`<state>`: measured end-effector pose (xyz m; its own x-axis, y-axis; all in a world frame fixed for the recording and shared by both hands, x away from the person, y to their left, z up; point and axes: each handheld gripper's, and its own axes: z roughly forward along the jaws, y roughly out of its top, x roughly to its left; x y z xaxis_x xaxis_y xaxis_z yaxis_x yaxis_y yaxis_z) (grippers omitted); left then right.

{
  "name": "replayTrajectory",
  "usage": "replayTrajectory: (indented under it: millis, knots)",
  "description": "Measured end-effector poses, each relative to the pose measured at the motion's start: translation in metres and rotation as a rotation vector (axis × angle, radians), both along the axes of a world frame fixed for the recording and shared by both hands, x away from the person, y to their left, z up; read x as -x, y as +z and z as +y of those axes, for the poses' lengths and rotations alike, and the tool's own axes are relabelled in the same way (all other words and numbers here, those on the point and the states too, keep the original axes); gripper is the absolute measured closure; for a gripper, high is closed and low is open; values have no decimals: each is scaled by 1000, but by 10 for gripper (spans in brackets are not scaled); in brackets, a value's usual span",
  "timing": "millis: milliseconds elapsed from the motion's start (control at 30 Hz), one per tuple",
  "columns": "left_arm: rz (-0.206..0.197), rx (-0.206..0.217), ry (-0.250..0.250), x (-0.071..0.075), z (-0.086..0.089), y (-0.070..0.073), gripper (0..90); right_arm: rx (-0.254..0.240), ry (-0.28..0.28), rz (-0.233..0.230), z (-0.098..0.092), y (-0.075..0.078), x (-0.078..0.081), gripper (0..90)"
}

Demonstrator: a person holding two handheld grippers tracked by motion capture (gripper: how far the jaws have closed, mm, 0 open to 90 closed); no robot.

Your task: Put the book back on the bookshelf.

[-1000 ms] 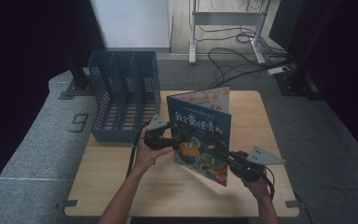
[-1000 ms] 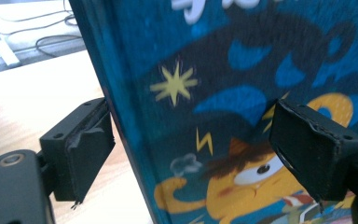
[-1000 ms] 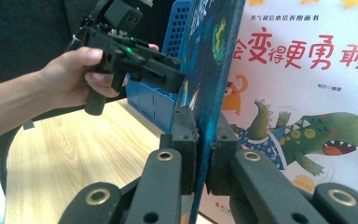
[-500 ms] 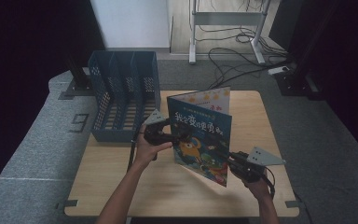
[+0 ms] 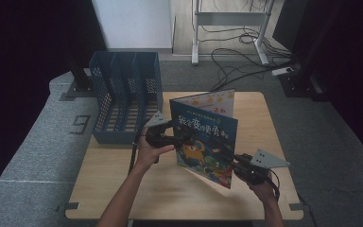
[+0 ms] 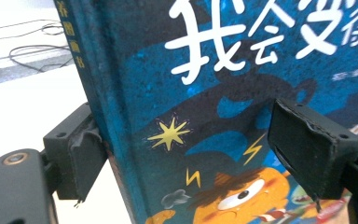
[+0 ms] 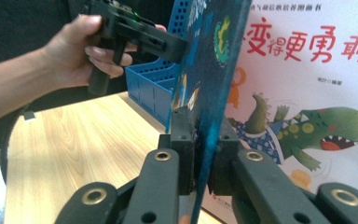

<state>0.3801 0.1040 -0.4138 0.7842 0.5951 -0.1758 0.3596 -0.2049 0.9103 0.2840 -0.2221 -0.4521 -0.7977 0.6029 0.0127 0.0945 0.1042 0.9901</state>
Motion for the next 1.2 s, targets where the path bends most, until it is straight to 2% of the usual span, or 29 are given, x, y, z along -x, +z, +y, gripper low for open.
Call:
replayTrajectory:
  millis: [67, 167, 200, 333, 400, 533, 633, 900, 1200]
  knots:
    - [-10, -1, 1, 2, 0, 0, 152, 12, -18, 4, 0, -2, -1, 794]
    - [-13, 1, 1, 3, 0, 0, 158, 5, -32, 9, 0, -4, -3, 776]
    - [-15, 2, -3, 4, 0, 0, 161, 21, -63, 5, -1, -5, -4, 752]
    - [-25, 0, -6, 8, -1, 2, 162, 32, -78, 3, -2, -7, -5, 728]
    - [-36, -2, -12, 11, -2, 3, 162, 60, -92, 0, -1, -8, -6, 698]
    - [-58, 9, -29, 18, -4, 4, 167, 92, -91, 10, 2, -12, -8, 693]
    - [-78, 14, -28, 20, -6, 6, 169, 87, -87, 18, 2, -14, -9, 679]
    - [-84, 16, -31, 19, -10, 8, 192, 42, -104, 36, -7, -15, -11, 672]
    - [-111, 3, -43, 24, -16, 9, 226, 25, -125, 48, -13, -16, -13, 633]
